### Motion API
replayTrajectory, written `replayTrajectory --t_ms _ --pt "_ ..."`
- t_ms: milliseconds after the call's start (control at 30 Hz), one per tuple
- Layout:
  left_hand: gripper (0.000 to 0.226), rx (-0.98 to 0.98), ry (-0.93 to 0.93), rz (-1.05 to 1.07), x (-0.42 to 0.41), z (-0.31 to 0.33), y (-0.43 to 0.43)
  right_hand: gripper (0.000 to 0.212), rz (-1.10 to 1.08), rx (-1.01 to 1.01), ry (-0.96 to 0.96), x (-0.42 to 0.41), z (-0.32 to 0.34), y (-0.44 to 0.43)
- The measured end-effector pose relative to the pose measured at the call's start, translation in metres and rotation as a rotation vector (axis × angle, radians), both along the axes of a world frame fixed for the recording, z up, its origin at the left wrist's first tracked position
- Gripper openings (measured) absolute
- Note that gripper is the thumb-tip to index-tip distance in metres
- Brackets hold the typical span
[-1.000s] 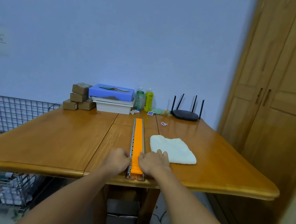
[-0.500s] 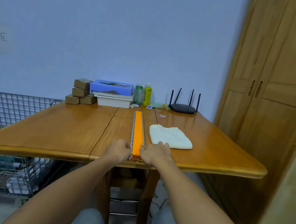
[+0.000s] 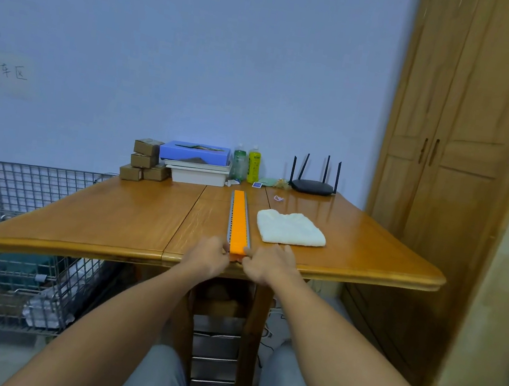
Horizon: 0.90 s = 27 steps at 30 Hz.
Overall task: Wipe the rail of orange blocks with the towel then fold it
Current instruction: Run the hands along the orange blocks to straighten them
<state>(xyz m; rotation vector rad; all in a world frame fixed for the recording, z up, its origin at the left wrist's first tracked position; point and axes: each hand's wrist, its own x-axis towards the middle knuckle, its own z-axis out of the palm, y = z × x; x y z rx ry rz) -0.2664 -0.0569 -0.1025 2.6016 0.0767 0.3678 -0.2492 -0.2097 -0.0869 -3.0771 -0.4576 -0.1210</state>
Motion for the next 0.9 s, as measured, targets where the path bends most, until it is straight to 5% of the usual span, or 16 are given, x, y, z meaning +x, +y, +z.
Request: replayTrajectory --t_ms 367,667,900 --pt "0.027 0.064 -0.032 0.003 -0.007 0.005 0.006 0.053 0.055 -0.025 0.057 -0.003 0.001 -0.008" --pt "0.017 0.065 0.002 0.019 0.014 0.015 0.022 0.044 -0.027 0.134 -0.183 0.03 0.02 -0.022" --pt "0.011 0.039 0.029 0.016 0.053 0.023 0.018 0.048 -0.129 0.145 -0.183 0.081 0.013 -0.027"
